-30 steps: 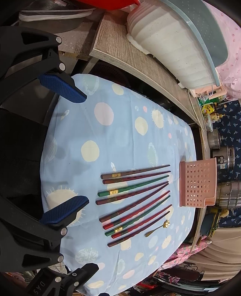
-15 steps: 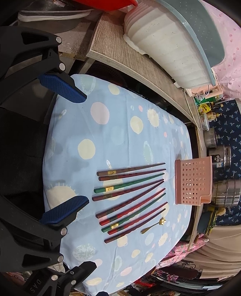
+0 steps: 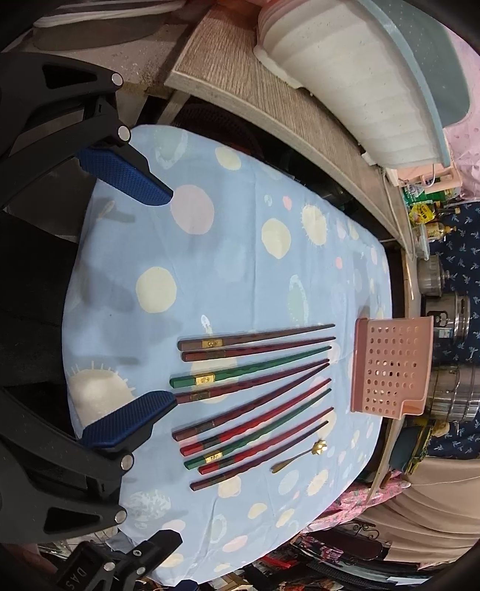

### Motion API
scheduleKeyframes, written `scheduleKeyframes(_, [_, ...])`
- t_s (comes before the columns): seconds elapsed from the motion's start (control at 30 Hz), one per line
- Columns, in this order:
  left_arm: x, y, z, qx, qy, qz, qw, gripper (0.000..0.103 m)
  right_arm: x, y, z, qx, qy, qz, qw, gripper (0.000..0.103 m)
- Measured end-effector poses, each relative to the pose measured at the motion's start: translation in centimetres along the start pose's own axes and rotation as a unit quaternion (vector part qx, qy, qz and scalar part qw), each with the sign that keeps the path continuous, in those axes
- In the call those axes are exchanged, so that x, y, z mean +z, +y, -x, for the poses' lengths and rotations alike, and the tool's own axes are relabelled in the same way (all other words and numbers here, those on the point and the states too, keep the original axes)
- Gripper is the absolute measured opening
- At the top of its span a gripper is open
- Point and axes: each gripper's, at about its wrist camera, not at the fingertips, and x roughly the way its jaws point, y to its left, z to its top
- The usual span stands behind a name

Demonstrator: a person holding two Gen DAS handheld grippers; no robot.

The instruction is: Organize utensils

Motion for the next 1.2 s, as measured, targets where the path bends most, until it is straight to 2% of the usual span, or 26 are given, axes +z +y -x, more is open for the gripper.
scheduleKeyframes(0.67, [2.9,0.8,-6.9,0.006,0.034,0.007,0.9994,0.095,3.3,0.6,-5.3,0.008,0.016,-0.01,1.0,0.096])
scheduleKeyframes(1.2, [3.3,1.2,-8.5,-0.01,0.046,0.009,0.9988,0.092,5.3,0.5,-7.8,0.002,0.019,-0.019,1.0,0.096])
